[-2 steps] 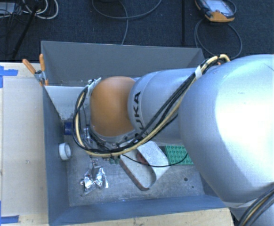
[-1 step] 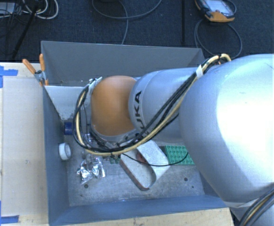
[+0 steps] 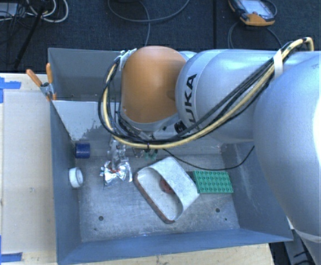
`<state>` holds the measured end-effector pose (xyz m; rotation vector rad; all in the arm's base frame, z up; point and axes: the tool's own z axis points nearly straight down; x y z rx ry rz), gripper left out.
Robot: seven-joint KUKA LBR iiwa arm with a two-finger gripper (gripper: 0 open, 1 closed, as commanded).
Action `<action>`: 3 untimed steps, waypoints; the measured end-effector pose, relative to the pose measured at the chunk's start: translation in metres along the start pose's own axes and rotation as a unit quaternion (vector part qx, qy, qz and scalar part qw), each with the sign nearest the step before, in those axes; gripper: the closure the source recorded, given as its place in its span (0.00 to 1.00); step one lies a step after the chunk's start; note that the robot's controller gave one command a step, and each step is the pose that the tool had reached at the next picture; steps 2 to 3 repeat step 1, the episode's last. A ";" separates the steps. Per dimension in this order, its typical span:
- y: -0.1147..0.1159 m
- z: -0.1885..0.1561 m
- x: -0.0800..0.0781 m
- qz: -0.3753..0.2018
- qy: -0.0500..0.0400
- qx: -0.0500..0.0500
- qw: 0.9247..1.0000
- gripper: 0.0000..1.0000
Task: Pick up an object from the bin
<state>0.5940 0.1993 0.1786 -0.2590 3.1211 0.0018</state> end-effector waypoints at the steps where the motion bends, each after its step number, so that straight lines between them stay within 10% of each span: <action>1: 0.003 -0.052 0.007 0.011 0.002 -0.001 1.000 1.00; 3: 0.003 -0.052 0.007 0.011 0.002 -0.001 1.000 1.00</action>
Offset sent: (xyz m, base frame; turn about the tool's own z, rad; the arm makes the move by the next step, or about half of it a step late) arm -0.0089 0.0012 0.0482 0.0230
